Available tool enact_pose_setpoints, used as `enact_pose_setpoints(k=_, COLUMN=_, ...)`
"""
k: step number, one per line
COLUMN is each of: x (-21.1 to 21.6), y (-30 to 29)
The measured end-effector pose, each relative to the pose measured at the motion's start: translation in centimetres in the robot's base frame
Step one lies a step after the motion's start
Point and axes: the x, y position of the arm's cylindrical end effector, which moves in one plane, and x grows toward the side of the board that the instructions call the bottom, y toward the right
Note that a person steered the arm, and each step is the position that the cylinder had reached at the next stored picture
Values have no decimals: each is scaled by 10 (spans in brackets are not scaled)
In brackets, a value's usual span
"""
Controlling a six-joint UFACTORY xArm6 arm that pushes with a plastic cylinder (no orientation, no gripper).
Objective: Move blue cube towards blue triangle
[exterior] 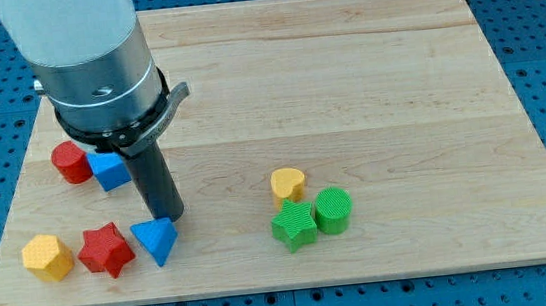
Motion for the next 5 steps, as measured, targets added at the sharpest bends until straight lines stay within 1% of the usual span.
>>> enact_pose_setpoints(k=1, x=-6, y=-15)
enact_pose_setpoints(k=2, x=-15, y=-40)
enact_pose_setpoints(k=3, x=-15, y=-71)
enact_pose_setpoints(k=5, x=-27, y=-162)
